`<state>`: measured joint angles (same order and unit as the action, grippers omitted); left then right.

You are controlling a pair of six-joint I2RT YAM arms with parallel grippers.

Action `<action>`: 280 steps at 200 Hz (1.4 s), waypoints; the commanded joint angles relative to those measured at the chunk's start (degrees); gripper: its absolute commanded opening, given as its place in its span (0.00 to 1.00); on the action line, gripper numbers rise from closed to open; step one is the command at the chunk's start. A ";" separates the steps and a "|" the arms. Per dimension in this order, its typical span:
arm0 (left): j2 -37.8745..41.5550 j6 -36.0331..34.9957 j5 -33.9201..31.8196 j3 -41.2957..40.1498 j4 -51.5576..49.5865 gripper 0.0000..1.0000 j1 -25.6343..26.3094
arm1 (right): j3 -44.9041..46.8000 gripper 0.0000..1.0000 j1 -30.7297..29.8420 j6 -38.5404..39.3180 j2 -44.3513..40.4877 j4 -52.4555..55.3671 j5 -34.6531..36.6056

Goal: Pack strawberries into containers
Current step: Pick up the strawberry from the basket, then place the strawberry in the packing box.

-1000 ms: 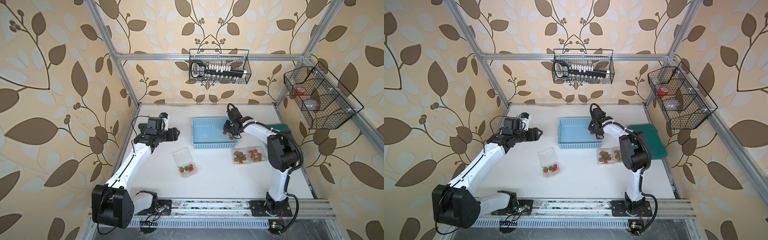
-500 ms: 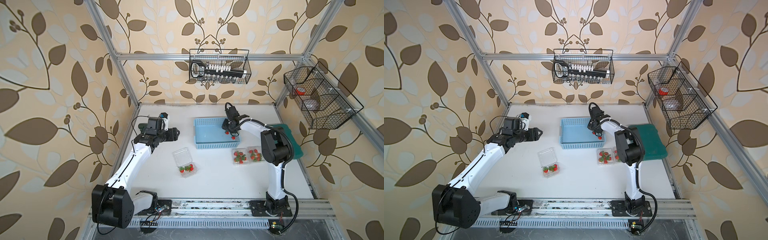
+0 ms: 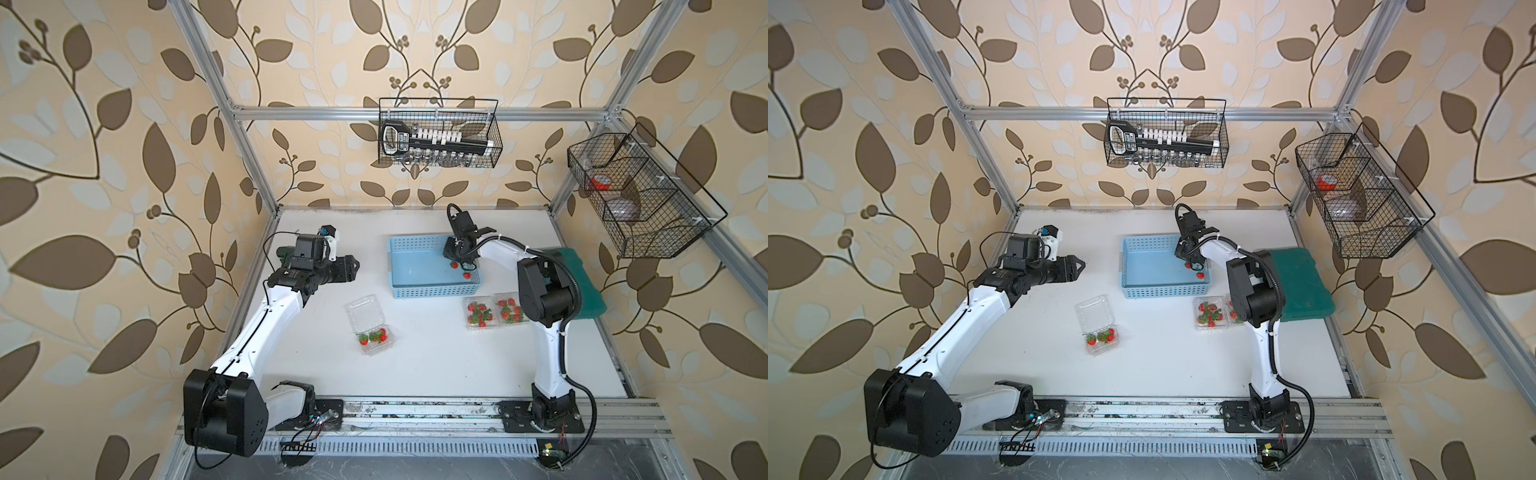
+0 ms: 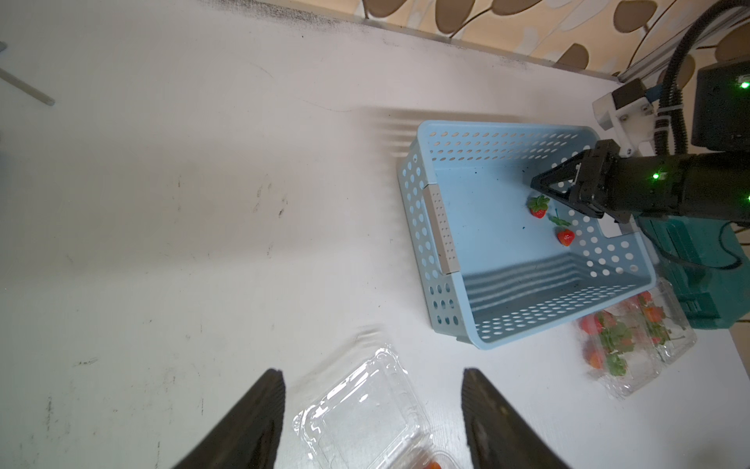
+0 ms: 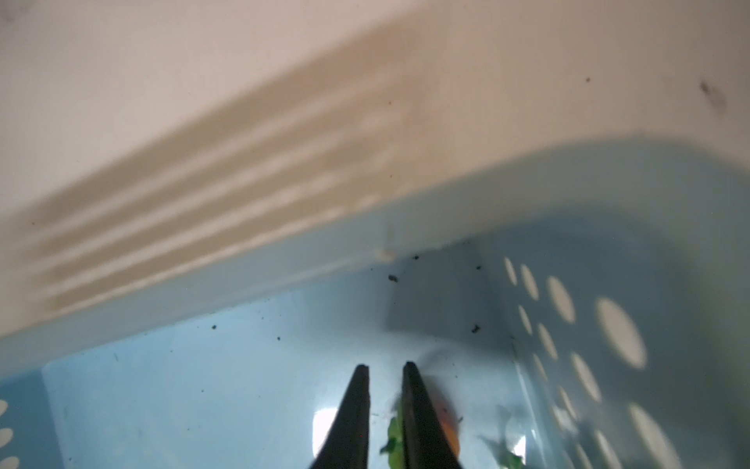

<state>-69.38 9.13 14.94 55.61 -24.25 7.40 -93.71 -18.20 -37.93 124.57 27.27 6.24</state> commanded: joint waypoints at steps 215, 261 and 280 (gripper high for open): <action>0.22 -0.76 0.29 1.34 0.31 0.71 -0.54 | 16.48 0.00 -36.68 5.26 -20.30 -6.16 -11.07; 0.90 -0.75 0.10 1.25 0.34 0.71 -0.54 | 13.58 0.00 -41.10 4.71 -14.71 -6.52 -13.06; 1.00 -0.61 0.18 1.19 0.19 0.71 -0.54 | 12.97 0.00 -42.37 4.71 -13.02 -6.36 -13.84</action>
<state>-69.38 9.13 14.90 55.61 -24.25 7.40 -78.35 -59.09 -32.38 109.73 21.19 -5.56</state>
